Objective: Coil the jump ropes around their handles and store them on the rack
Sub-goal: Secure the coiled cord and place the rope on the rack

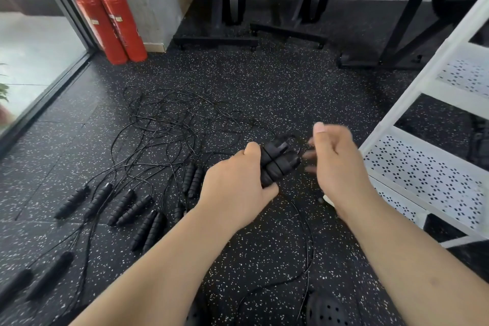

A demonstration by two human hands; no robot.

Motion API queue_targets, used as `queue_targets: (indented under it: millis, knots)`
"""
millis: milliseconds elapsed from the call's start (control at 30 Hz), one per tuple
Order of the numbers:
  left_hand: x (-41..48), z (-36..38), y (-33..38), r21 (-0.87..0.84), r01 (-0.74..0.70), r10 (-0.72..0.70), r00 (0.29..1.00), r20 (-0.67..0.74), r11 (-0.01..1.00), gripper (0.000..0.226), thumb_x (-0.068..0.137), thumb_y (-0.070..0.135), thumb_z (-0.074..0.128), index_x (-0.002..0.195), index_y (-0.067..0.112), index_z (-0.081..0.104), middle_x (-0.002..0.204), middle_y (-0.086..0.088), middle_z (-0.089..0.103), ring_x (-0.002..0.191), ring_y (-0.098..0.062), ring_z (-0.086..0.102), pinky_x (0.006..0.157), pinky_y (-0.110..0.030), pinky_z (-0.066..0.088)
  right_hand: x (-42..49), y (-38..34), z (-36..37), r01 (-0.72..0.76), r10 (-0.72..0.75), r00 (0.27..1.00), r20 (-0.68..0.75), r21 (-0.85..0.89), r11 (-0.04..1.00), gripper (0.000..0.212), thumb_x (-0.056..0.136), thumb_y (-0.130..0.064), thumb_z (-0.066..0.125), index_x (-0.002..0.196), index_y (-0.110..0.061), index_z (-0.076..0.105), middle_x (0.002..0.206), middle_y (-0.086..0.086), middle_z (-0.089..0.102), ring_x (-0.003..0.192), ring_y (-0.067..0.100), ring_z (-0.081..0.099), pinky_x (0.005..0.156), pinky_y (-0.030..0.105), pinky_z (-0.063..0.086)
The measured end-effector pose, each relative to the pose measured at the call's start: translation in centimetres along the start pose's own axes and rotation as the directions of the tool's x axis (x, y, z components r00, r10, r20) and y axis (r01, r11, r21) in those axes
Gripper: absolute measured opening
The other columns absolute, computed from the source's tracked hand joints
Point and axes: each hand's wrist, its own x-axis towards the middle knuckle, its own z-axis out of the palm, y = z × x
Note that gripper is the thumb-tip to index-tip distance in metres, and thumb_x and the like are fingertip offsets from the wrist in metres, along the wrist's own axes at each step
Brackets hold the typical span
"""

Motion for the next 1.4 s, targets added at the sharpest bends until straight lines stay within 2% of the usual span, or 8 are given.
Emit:
queue_targets:
  millis: [100, 300, 467, 667, 800, 1067, 1233, 1400]
  knots:
    - [0.2, -0.6, -0.4, -0.135, -0.044, 0.053, 0.997, 0.063, 0.99, 0.038, 0.086, 0.052, 0.068, 0.104, 0.032, 0.042, 0.083, 0.011, 0.059, 0.072, -0.016, 0.06, 0.067, -0.038, 0.051, 1.0, -0.3, -2.0, 0.403, -0.373, 0.915, 0.155, -0.284, 0.87, 0.041, 0.115, -0.043, 0.032, 0.143, -0.031, 0.059, 0.143, -0.015, 0.061, 0.135, 0.004, 0.053, 0.116, 0.034, 0.041]
    - [0.2, -0.6, -0.2, -0.677, 0.076, 0.055, 0.984, 0.17, 0.732, 0.021, 0.091, 0.038, 0.076, 0.097, 0.027, 0.06, 0.075, 0.007, 0.065, 0.063, -0.012, 0.059, 0.066, -0.037, 0.058, 1.2, 0.1, -2.7, 0.333, -0.3, 0.911, 0.282, -0.08, 0.939, 0.045, 0.112, -0.06, 0.031, 0.106, -0.036, 0.069, 0.075, -0.004, 0.066, 0.072, 0.017, 0.066, 0.074, 0.048, 0.056]
    - [0.7, -0.2, -0.1, -0.921, 0.241, -0.034, 0.97, 0.242, 0.306, 0.015, 0.097, 0.024, 0.074, 0.103, 0.016, 0.064, 0.075, -0.007, 0.057, 0.064, -0.024, 0.051, 0.062, -0.04, 0.051, 1.7, -0.3, -2.7, 0.367, -0.327, 0.925, 0.192, -0.235, 0.9, 0.025, 0.111, -0.041, 0.048, 0.106, -0.038, 0.072, 0.063, -0.017, 0.059, 0.053, 0.006, 0.049, 0.052, 0.022, 0.033]
    - [1.2, 0.5, 0.7, -0.959, 0.282, -0.19, 0.941, 0.281, -0.022, 0.017, 0.096, 0.021, 0.075, 0.101, 0.014, 0.06, 0.081, -0.004, 0.057, 0.059, -0.015, 0.05, 0.057, -0.036, 0.049, 1.0, -0.8, -1.4, 0.277, -0.242, 0.959, 0.146, -0.302, 0.912, 0.029, 0.109, -0.046, 0.051, 0.099, -0.036, 0.076, 0.061, -0.026, 0.06, 0.057, 0.003, 0.054, 0.054, 0.022, 0.032]
    - [1.4, 0.9, 1.3, -0.974, 0.219, -0.27, 0.935, 0.229, -0.065, 0.016, 0.096, 0.02, 0.075, 0.1, 0.015, 0.061, 0.079, -0.002, 0.058, 0.061, -0.015, 0.051, 0.056, -0.035, 0.049, 0.9, -1.5, -1.0, 0.217, -0.177, 0.969, 0.174, -0.247, 0.944, 0.034, 0.11, -0.047, 0.049, 0.093, -0.034, 0.075, 0.054, -0.012, 0.052, 0.051, 0.006, 0.047, 0.056, 0.031, 0.033]
    - [2.5, 0.7, 1.2, -0.819, 0.256, -0.369, 0.796, 0.48, -0.513, 0.024, 0.094, 0.028, 0.079, 0.108, 0.013, 0.068, 0.094, -0.009, 0.075, 0.085, -0.026, 0.072, 0.092, -0.045, 0.061, -2.2, -1.3, 2.1, 0.217, -0.17, 0.963, 0.211, -0.222, 0.951, 0.026, 0.112, -0.036, 0.05, 0.125, -0.033, 0.072, 0.093, -0.018, 0.07, 0.081, -0.001, 0.059, 0.073, 0.02, 0.041]
    - [3.5, 1.0, 0.8, -0.744, 0.24, -0.29, 0.813, 0.505, -0.623, 0.015, 0.095, 0.021, 0.073, 0.105, 0.015, 0.063, 0.092, -0.001, 0.072, 0.085, -0.021, 0.076, 0.06, -0.031, 0.059, -3.9, -0.8, 3.2, 0.312, -0.274, 0.946, 0.171, -0.26, 0.914, 0.029, 0.109, -0.03, 0.056, 0.134, -0.035, 0.071, 0.105, -0.018, 0.069, 0.091, 0.0, 0.062, 0.078, 0.009, 0.044]
    - [4.3, 1.2, 0.7, -0.761, 0.239, -0.302, 0.814, 0.495, -0.603, 0.019, 0.09, 0.019, 0.07, 0.076, 0.018, 0.058, 0.071, 0.001, 0.057, 0.062, -0.014, 0.058, 0.07, -0.031, 0.055, -4.6, -0.7, 3.8, 0.297, -0.267, 0.952, 0.15, -0.249, 0.922, 0.038, 0.108, -0.044, 0.045, 0.14, -0.036, 0.064, 0.114, -0.017, 0.049, 0.097, 0.003, 0.058, 0.086, 0.027, 0.051]
